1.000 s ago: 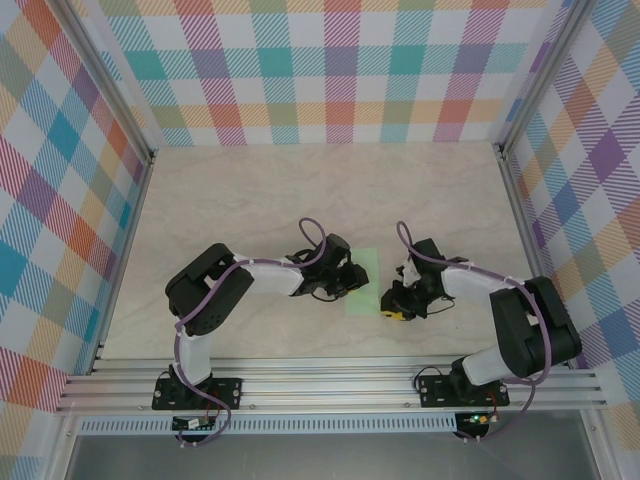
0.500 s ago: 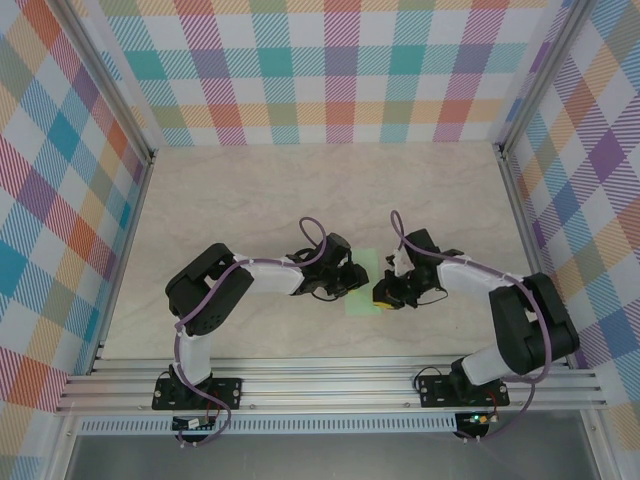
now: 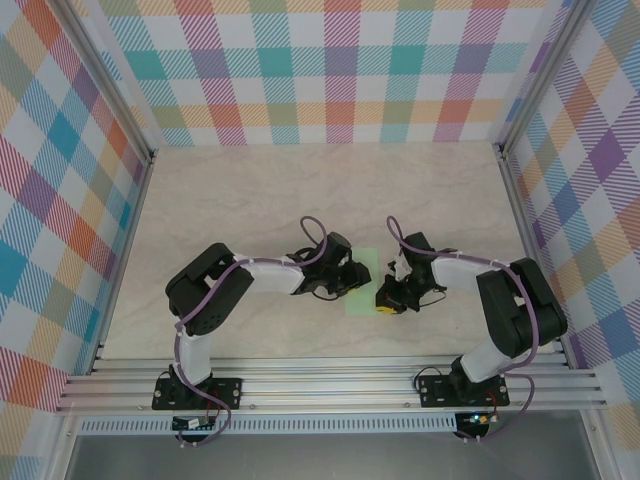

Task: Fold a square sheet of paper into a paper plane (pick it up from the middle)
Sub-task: Fold the triangle a second time at the center of the table.

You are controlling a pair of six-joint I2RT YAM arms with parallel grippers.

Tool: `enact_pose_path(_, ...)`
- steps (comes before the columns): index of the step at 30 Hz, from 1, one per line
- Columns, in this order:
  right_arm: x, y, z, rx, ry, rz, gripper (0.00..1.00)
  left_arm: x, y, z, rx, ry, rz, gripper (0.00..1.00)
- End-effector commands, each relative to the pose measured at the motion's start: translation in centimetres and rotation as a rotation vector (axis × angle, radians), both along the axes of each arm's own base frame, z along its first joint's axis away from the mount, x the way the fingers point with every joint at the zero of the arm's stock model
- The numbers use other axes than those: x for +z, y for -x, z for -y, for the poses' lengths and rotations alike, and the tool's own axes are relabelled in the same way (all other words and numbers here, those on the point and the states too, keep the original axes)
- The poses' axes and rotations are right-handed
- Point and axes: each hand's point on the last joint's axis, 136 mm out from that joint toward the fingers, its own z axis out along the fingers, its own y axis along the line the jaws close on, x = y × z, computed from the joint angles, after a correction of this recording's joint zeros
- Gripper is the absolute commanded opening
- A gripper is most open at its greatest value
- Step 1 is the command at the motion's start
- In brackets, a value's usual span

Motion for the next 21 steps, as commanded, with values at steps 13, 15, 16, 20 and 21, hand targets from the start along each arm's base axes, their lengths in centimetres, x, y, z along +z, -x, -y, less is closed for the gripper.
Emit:
enact_pose_path(13, -1.8, 0.8, 1.0, -0.018, 0.063, -0.043, 0.10, 4.8, 1.6, 1.5, -0.075, 0.125, 0.081, 0.49)
enact_pose_path(15, -1.8, 0.8, 1.0, -0.020, 0.062, -0.042, 0.10, 4.7, 2.5, 2.2, -0.104, 0.128, 0.075, 0.48)
enact_pose_path(16, -1.8, 0.7, 1.0, -0.019, 0.061, -0.038, 0.10, 4.4, 2.8, 2.3, -0.108, 0.124, 0.070, 0.47)
enact_pose_path(20, -1.9, 0.8, 1.0, -0.021, 0.062, -0.042, 0.10, 3.3, 3.3, 2.6, -0.101, 0.119, 0.048, 0.46)
enact_pose_path(21, -1.9, 0.8, 1.0, -0.022, 0.061, -0.040, 0.10, 3.1, 3.3, 2.8, -0.097, 0.122, 0.042, 0.46)
